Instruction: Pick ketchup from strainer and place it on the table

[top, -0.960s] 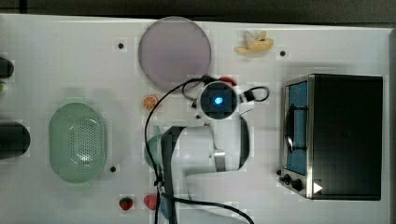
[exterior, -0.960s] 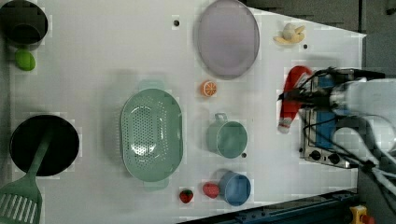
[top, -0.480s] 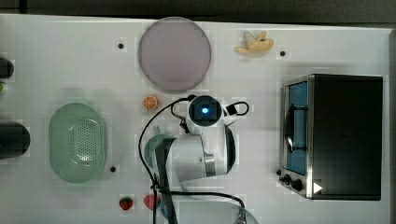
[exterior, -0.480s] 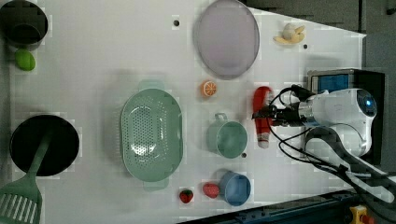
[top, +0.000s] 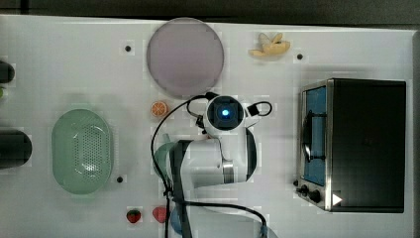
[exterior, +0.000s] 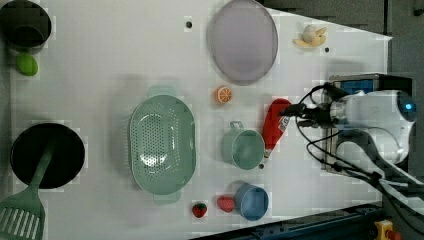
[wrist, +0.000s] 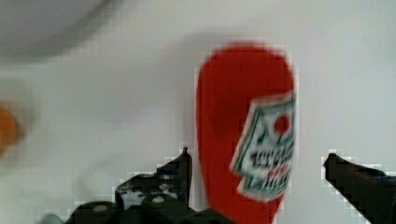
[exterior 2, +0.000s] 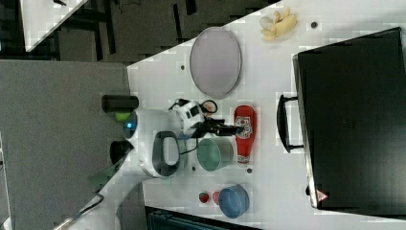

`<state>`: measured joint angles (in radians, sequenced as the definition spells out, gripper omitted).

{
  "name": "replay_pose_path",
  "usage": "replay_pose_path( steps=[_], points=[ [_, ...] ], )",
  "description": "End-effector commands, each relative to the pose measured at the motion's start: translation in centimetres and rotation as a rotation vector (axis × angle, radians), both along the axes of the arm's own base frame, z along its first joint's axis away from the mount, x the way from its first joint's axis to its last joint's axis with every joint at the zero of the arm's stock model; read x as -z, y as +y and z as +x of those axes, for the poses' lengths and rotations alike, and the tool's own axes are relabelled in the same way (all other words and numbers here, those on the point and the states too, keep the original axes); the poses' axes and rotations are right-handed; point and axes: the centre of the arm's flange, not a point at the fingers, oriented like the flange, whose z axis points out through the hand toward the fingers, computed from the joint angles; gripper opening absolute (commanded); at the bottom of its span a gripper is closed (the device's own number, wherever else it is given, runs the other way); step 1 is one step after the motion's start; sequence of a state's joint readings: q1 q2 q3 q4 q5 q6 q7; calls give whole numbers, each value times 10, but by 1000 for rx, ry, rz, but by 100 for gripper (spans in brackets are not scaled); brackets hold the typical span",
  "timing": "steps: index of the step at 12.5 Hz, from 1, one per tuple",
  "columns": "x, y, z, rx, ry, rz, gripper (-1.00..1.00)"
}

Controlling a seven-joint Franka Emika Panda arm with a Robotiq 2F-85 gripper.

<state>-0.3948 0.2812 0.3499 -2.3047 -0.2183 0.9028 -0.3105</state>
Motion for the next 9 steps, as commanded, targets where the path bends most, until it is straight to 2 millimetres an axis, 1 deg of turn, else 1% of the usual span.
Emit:
replay_pose_path(
  steps=[1,3,5,7,9],
  points=[
    [-106,-7,39,103,-148,-29,100],
    [-156,-6,50,192,-142,15,100],
    [-211,-4,60,271,-135,68,100],
    [-266,-2,67,329,-126,60,100],
    [-309,0,70,361,-122,61,100]
  ],
)
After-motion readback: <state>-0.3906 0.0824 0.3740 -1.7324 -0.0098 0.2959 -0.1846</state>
